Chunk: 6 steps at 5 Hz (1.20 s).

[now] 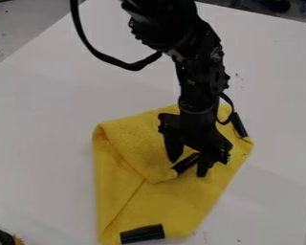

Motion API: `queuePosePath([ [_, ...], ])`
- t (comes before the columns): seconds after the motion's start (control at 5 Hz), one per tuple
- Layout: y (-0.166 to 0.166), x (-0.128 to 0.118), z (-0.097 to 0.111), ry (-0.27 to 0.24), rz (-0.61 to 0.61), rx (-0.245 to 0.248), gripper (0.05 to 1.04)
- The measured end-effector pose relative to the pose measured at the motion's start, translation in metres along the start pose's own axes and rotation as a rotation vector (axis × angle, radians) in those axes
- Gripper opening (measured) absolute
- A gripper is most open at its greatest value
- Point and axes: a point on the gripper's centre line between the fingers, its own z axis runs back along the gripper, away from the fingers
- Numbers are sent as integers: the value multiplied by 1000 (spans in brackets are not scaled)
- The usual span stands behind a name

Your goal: Unfold the cloth from the right to top left

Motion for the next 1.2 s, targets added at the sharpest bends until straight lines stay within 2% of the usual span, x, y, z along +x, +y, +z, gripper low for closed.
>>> queuePosePath([
  [0.2, 3, -1, -3, 7, 8, -7, 375],
  [0.4, 4, 1, -1, 16, 5, -2, 190],
  [0.6, 4, 2, 3, 41, 0, 16, 84],
  [0.8, 6, 7, 15, 64, -11, 41, 63],
  [1.0, 24, 24, 38, 44, -48, 63, 63],
  [1.2, 71, 45, 53, 2, -95, 88, 62],
])
